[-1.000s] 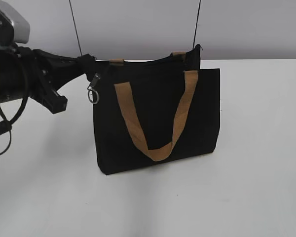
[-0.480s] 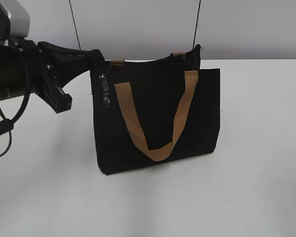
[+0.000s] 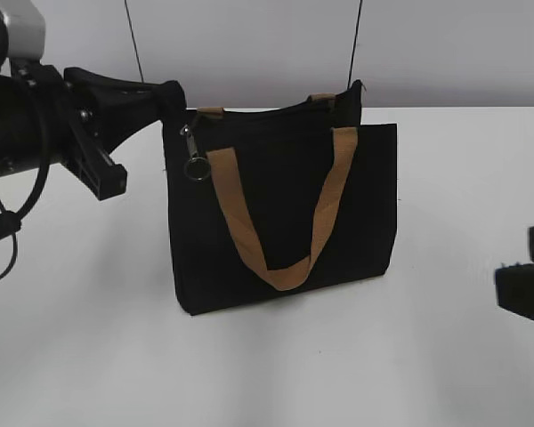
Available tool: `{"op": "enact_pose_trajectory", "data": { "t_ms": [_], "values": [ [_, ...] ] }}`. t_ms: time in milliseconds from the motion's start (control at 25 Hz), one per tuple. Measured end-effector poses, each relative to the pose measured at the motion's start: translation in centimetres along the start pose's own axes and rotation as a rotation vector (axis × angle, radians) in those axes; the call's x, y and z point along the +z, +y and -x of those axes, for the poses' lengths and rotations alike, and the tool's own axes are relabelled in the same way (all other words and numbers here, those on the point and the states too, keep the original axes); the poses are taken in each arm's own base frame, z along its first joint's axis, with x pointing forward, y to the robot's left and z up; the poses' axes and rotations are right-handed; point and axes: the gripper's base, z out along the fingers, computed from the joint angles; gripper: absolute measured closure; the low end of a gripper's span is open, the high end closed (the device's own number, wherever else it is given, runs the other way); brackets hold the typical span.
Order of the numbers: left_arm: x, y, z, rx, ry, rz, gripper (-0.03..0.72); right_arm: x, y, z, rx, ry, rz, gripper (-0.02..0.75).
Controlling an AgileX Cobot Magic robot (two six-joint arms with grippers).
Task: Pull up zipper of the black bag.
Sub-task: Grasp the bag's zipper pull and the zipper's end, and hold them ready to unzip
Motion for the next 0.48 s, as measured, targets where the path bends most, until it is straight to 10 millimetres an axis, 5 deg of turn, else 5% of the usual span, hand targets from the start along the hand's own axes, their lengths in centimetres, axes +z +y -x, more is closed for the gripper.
{"op": "enact_pose_trajectory", "data": {
  "t_ms": [480],
  "values": [
    [-0.1, 0.0, 0.5, -0.005, -0.044, -0.004, 0.697, 10.8, -2.5, 3.5, -0.163, 0.047, 0.294, 0.306]
  ]
}}
